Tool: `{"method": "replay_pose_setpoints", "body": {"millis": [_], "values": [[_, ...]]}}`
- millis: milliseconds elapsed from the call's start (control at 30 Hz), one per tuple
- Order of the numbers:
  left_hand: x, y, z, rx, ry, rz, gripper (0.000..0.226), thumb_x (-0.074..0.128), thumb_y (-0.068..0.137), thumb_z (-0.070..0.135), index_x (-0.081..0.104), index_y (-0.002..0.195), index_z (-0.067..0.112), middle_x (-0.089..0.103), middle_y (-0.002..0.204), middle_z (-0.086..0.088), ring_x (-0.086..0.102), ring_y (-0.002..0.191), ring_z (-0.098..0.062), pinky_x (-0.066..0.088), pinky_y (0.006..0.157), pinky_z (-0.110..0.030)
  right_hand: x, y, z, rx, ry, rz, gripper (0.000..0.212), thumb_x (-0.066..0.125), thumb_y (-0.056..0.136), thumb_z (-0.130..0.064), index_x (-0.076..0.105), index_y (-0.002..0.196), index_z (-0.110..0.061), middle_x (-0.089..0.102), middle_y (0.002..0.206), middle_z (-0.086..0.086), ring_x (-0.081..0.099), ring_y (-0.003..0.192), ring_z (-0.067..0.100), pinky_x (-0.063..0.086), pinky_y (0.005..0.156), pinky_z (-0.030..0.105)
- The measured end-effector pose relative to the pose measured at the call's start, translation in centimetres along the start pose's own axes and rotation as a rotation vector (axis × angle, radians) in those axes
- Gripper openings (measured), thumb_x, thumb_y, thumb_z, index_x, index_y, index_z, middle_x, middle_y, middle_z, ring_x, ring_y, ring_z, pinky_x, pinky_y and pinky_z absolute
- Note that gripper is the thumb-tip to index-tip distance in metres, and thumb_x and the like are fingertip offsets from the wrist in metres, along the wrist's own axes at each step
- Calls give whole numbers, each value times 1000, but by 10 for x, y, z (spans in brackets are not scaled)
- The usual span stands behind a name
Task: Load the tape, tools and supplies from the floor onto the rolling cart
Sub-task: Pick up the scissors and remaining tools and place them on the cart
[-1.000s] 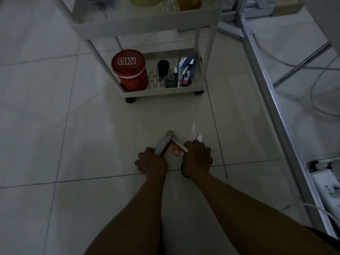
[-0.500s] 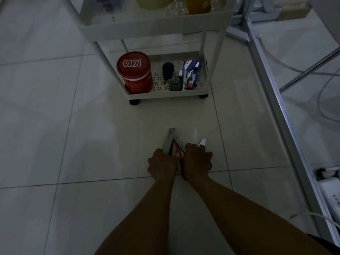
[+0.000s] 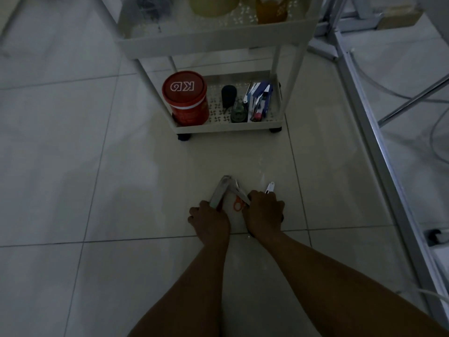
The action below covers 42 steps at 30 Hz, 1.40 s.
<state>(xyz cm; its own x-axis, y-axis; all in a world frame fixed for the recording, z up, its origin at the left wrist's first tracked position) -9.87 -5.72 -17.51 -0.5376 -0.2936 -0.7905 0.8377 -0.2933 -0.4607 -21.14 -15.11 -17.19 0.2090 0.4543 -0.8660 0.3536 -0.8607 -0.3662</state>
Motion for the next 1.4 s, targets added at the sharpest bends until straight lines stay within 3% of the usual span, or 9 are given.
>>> {"method": "replay_pose_setpoints", "body": {"millis": [200,300,433,667,933,1067,1267,1333,1400], "values": [[-4,-1,-3,-24,-372,-39,13,69,75,15,65,84,5,69,80,-12,65,69,-23,54,59,-30,-6,6,1,94,95,-67,26,58,87,-30,63,103,-11,62,116,15,55,108,33,40,97,43],[-15,-1,-7,-46,-478,20,12,66,78,18,62,84,8,69,80,-11,67,74,-26,58,66,-36,-8,9,4,109,143,-65,23,59,86,-28,64,100,-10,64,113,16,58,105,33,41,97,41],[-18,0,-16,22,-326,-60,19,63,82,21,63,98,10,67,88,-8,64,80,-25,54,70,-33,-7,10,7,133,215,-51,17,61,84,-30,62,85,-12,67,99,14,61,99,32,39,95,41],[-3,-14,-12,12,-206,-142,47,78,74,31,58,111,9,65,102,-7,63,91,-24,51,77,-31,-7,12,6,143,166,-39,19,60,84,-31,65,89,-13,68,95,11,62,95,30,42,95,42],[5,-22,0,124,4,-36,34,72,79,21,54,102,4,58,109,-15,58,105,-34,51,83,-42,-6,11,8,136,161,-82,16,56,86,-21,66,97,-14,67,104,10,63,95,29,49,88,35],[8,-21,3,110,93,-77,37,72,78,25,54,105,7,62,112,-12,59,108,-30,50,83,-37,-9,12,9,140,223,-119,16,59,84,-23,65,92,-11,63,117,14,62,100,30,50,88,37],[5,-20,0,26,-82,-153,28,75,76,16,56,96,9,66,100,-11,64,92,-26,43,70,-25,-14,12,8,115,241,-172,13,53,86,-18,64,87,-10,51,138,18,60,108,31,50,92,41],[3,-19,-1,2,-181,-171,22,73,74,10,54,86,11,62,87,-8,63,84,-25,48,68,-26,-15,12,7,127,254,-188,11,51,85,-13,60,79,-10,55,131,17,61,103,31,51,89,38],[-2,-20,-1,-27,-295,-195,23,74,69,6,55,78,13,60,76,-3,61,76,-25,49,62,-26,-17,12,5,135,291,-213,18,49,83,-8,51,66,-13,65,104,12,63,91,29,53,80,35]]}}
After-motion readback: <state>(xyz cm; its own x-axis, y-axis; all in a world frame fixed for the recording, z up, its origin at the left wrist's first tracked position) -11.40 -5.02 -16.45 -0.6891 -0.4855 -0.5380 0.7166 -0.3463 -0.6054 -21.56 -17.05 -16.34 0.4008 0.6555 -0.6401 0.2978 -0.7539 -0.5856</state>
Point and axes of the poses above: each hand's wrist, its own y-axis towards the middle knuckle, its own x-axis out of the palm, z = x × y, the point moved 6 cm from there along y, towards the middle knuckle
